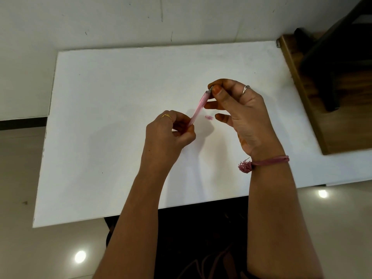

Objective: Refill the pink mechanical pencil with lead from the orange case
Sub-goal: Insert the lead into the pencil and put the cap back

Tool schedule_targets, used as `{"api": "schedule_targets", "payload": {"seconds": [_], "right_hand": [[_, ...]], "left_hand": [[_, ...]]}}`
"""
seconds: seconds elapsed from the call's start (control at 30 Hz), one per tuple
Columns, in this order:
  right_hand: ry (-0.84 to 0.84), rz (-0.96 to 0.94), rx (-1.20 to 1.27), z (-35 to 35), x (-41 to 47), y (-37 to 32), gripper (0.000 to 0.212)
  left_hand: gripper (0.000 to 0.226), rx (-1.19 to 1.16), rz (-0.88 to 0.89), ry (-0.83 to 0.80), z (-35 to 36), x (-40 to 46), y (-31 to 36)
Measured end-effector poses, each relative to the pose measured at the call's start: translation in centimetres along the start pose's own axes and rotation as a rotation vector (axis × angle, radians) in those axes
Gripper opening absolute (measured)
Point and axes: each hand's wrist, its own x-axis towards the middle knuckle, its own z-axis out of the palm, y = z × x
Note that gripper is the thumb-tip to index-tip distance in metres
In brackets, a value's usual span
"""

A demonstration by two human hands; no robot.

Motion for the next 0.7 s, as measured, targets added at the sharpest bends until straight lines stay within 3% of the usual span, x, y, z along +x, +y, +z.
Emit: {"api": "schedule_targets", "payload": {"seconds": [0.7], "right_hand": [[0.142, 0.014, -0.086, 0.3, 0.6, 1.2, 0.017]], "left_hand": [[0.012, 0.008, -0.123, -0.059, -0.5, 0.1, 0.0]]}}
